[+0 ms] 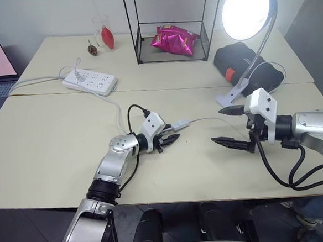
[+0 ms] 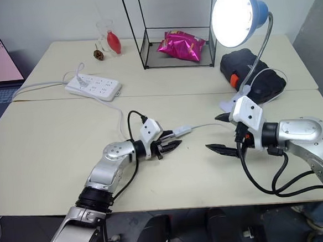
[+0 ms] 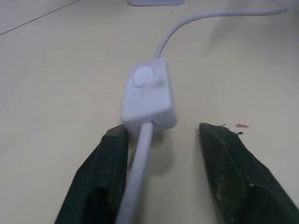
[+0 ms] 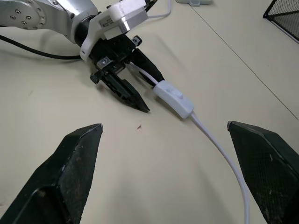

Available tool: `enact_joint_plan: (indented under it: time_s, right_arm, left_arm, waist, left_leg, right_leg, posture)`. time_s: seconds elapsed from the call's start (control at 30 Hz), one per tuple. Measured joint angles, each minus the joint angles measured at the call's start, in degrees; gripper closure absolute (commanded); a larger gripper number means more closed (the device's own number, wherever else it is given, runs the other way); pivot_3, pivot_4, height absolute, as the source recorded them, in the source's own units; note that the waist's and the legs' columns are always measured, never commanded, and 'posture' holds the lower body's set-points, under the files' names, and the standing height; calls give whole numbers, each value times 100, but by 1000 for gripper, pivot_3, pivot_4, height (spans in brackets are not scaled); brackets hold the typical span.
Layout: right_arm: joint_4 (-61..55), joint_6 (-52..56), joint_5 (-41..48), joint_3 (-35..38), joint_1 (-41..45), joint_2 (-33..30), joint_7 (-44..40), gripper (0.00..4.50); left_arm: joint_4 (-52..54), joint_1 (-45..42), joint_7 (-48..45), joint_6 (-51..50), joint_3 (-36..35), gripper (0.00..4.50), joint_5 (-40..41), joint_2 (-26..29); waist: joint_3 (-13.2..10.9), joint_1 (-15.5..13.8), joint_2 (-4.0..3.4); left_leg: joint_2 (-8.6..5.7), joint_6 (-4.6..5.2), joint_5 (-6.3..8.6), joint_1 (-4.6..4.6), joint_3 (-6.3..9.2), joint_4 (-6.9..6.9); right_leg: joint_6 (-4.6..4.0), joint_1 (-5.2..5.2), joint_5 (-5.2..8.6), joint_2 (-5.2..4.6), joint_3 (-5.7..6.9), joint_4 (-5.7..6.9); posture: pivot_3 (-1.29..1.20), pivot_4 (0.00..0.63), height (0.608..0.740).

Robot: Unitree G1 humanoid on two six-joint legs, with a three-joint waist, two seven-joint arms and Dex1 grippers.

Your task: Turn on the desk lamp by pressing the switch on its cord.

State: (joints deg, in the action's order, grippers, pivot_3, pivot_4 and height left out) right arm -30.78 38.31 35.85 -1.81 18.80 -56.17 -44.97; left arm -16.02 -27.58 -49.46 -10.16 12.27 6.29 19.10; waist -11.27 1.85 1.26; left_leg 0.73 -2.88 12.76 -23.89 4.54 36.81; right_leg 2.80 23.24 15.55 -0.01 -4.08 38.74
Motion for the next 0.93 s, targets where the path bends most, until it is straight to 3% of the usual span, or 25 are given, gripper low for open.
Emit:
enact_joint_plan:
  time_s: [0.23,0.47,0.83,0.93]
  right_arm:
    - [139,-135,-319,9,-2,31,-169,0]
    - [606,-566,-767,45,-28,79,-396,0]
    - [1565,-1466,-981,553,-189,95,-1151,0]
    - [1794,-1613,-1002,547,-56,124,-1342,0]
  left_arm:
    - [189,167,-110,27,-60,22,39,117]
    - [1241,333,27,-659,-783,22,519,547]
    - [2585,977,-242,-1664,-2107,22,1228,2271]
    - [2715,1095,-336,-1699,-2405,22,1406,2479]
  waist:
    - [0,6,0]
    - [0,3,0]
    - [-4,9,1]
    - [-4,7,0]
  left_leg:
    - [1,0,0,2,1,0]
    - [2,0,0,3,1,5]
    - [4,0,0,9,-2,3]
    - [3,0,0,10,-5,5]
  right_leg:
    - [0,0,0,0,1,5]
    - [0,0,0,-1,0,9]
    - [-2,0,1,-2,1,12]
    - [-3,-1,1,-5,0,13]
  posture:
    - [0,150,740]
    - [0,150,740]
    - [0,150,740]
    - [0,150,740]
